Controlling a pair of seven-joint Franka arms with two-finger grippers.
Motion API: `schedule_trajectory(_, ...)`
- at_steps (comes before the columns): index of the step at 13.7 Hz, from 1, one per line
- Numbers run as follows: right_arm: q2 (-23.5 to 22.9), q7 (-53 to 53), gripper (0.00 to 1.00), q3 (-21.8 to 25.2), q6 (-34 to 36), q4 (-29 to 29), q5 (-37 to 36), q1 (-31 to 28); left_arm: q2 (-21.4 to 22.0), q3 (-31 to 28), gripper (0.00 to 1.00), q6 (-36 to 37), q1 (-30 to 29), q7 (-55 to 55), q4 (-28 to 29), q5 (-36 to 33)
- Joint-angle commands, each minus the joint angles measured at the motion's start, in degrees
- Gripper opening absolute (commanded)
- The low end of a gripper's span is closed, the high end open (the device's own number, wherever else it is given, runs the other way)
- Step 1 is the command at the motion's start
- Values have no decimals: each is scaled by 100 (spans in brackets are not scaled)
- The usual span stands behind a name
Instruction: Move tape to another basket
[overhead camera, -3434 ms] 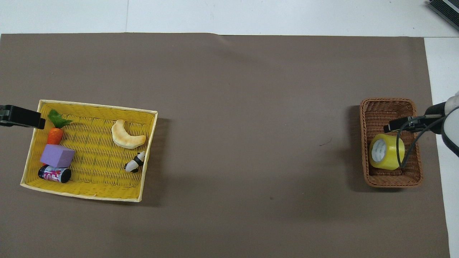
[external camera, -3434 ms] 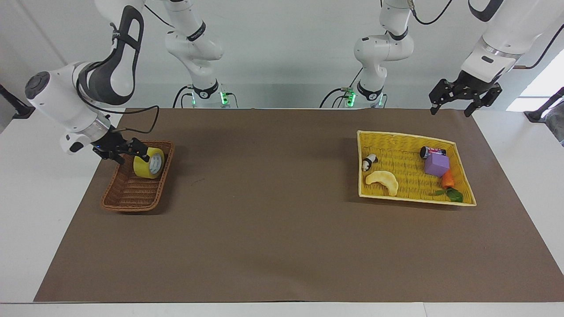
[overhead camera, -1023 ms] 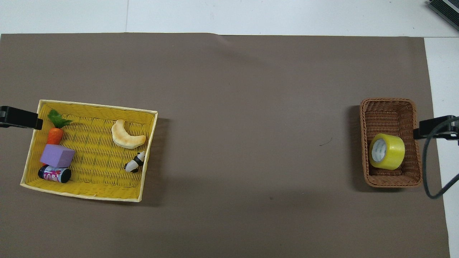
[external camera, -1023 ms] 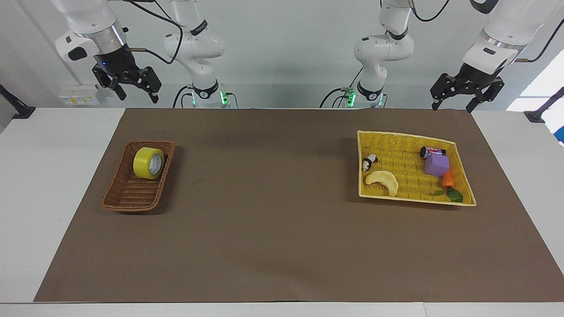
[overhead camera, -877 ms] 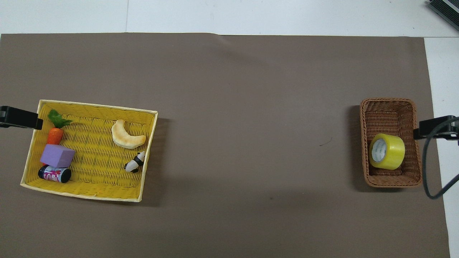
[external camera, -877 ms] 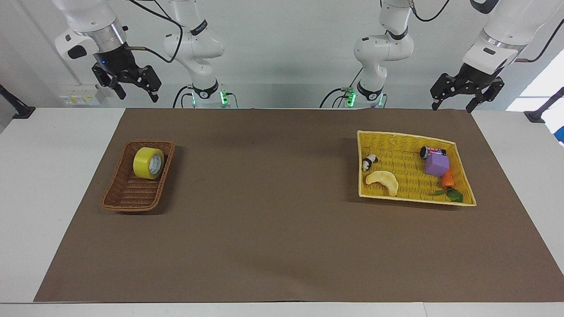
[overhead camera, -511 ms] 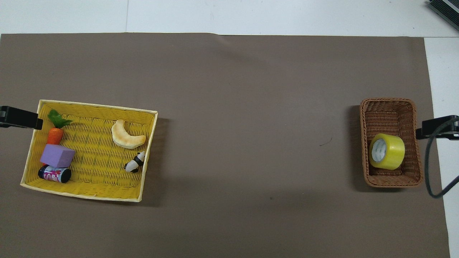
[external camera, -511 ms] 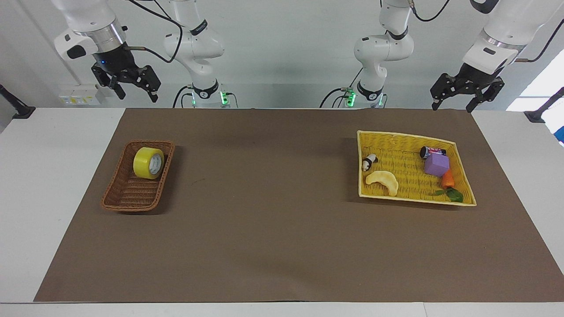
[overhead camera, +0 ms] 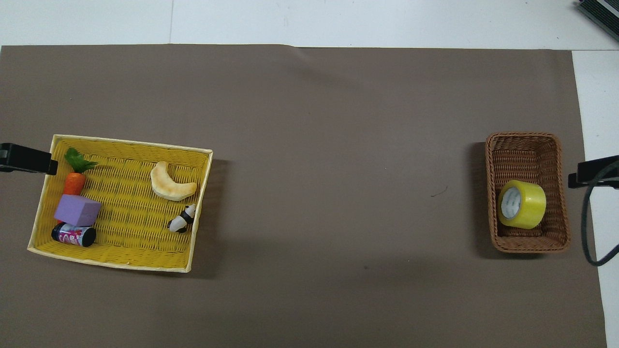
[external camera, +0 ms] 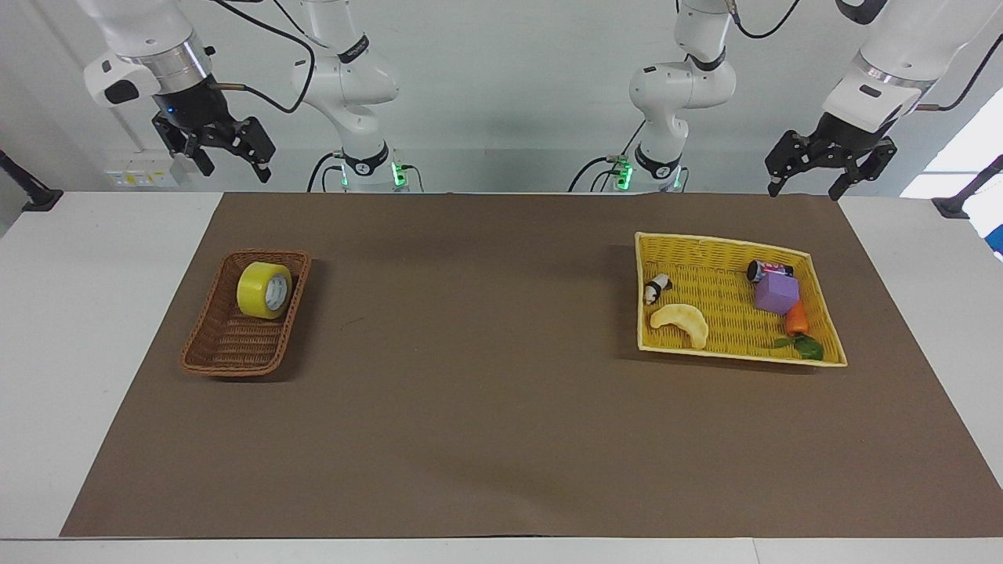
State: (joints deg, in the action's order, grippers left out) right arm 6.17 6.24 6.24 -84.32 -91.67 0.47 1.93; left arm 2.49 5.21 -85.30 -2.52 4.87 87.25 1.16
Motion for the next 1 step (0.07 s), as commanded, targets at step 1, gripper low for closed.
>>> schedule_trajectory(1, 42, -114, 100, -62, 65, -35, -91, 9, 41, 15, 100, 13, -56, 49, 2, 69)
